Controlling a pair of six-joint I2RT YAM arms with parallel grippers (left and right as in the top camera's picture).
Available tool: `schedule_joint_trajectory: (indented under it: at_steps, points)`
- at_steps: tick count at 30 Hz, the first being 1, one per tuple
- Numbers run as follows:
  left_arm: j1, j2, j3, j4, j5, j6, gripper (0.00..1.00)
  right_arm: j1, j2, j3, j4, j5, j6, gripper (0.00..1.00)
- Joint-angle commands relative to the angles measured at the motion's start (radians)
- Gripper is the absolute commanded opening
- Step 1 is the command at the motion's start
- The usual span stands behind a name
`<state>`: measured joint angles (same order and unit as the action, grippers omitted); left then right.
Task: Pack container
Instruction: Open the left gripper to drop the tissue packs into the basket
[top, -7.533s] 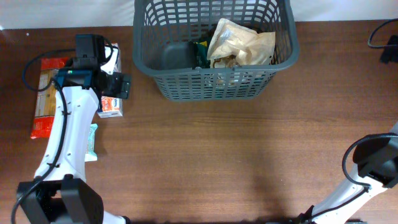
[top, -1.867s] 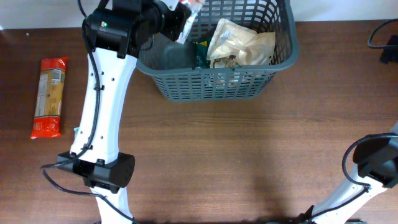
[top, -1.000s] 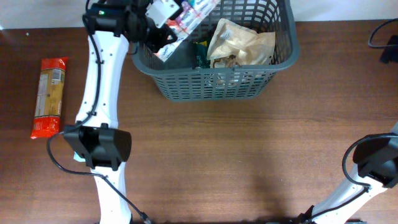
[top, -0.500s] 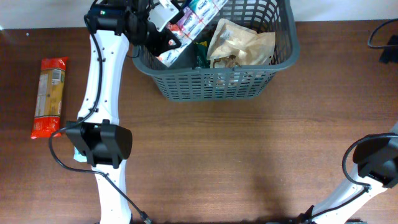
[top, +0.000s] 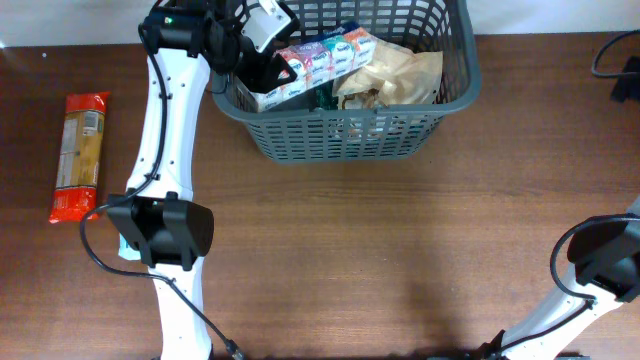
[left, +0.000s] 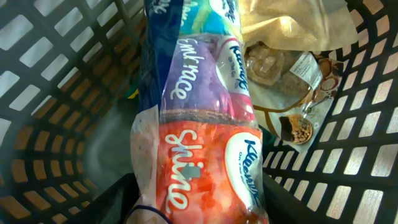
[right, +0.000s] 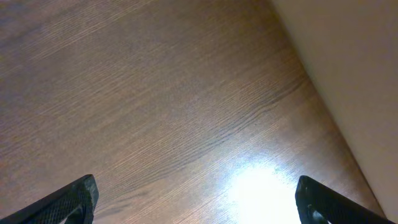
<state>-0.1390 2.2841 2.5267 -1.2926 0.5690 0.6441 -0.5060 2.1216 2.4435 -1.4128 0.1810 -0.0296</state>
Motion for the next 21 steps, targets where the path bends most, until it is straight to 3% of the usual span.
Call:
schedule_joint_trajectory:
  at_steps: [1,2,3,4,5,17,21]
  points:
    - [0.002,0.006,0.024,0.008,0.037,0.011,0.54,0.002,-0.022,0.005,0.0,-0.002,0.005,0.99]
    - [0.002,0.006,0.024,0.008,0.037,0.011,0.61,0.002,-0.022,0.005,0.0,-0.002,0.005,0.99]
    - [0.002,0.006,0.024,0.008,0.037,0.011,0.75,0.002,-0.022,0.005,0.0,-0.002,0.005,0.99]
    - [0.002,0.006,0.024,0.008,0.037,0.011,0.96,0.002,-0.022,0.005,0.0,-0.002,0.005,0.99]
    - [0.002,0.006,0.024,0.008,0.037,0.011,1.0,0.002,-0.022,0.005,0.0,-0.002,0.005,0.99]
    - [0.002,0.006,0.059,0.009,0.037,0.01,0.99,0.002,-0.022,0.005,0.0,-0.002,0.005,0.99]
    - [0.004,0.003,0.174,0.032,-0.018,-0.074,0.99,0.002,-0.022,0.005,0.0,-0.002,0.005,0.99]
